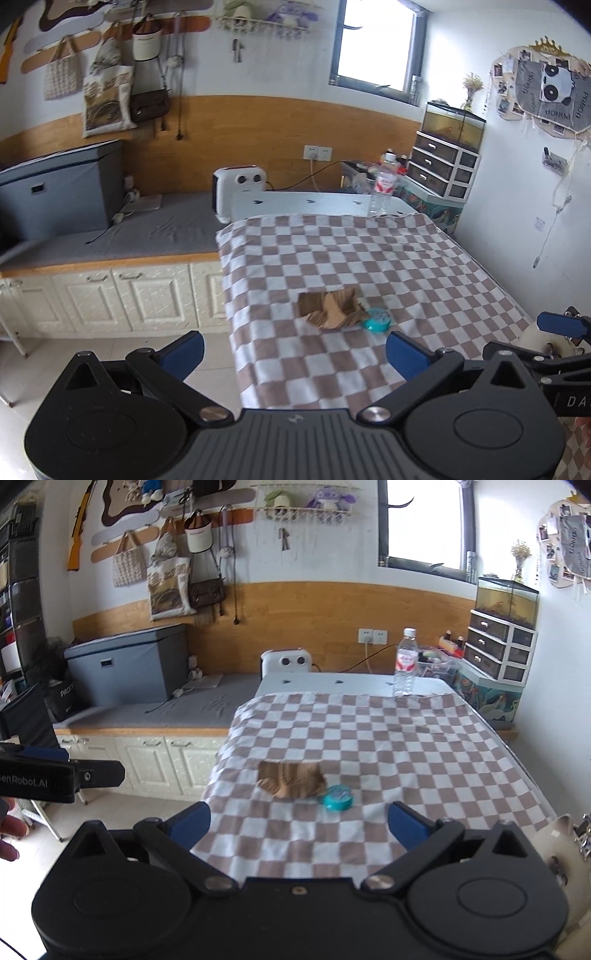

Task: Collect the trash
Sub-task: 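Move both open tools back to the cardboard piece and teal lid, then close the left tool on the torn cardboard while the right tool grasps the teal lid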

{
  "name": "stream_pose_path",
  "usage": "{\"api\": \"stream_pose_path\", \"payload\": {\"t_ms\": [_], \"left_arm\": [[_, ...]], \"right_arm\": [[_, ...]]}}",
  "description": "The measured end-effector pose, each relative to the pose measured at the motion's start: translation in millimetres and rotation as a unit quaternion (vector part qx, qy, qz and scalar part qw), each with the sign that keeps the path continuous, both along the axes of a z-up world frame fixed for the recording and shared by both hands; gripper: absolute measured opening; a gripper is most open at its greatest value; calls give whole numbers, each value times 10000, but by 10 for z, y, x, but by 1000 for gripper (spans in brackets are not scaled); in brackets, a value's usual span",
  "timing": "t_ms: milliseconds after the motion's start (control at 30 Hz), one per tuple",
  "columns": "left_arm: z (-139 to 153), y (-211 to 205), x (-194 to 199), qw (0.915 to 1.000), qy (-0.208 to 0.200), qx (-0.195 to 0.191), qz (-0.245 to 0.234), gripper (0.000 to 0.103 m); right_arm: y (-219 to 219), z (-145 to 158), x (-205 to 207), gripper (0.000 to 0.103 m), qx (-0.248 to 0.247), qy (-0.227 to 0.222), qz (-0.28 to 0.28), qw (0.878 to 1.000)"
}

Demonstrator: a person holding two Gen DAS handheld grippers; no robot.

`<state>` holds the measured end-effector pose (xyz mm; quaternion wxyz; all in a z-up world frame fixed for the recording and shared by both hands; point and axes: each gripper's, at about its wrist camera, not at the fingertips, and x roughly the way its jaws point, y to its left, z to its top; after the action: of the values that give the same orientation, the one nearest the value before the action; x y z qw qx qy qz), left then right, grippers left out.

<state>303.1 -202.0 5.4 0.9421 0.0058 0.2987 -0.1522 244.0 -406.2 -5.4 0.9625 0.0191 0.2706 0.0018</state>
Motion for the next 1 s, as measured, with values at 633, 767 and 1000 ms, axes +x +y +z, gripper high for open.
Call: {"api": "stream_pose_path", "payload": {"t_ms": [633, 767, 1000], "left_arm": [[-924, -1090, 1850, 9767, 671, 544, -1966, 103], [-1222, -1153, 2130, 9636, 736, 1049, -2348, 103], [-1575, -1200, 2360, 9421, 509, 1697, -2848, 103]], "right_arm": [[-795, -724, 1077, 103, 32, 95, -275, 9996], [-815, -917, 1244, 103, -98, 194, -233, 9995], [-816, -1224, 1458, 103, -286, 362, -168, 9988]]}}
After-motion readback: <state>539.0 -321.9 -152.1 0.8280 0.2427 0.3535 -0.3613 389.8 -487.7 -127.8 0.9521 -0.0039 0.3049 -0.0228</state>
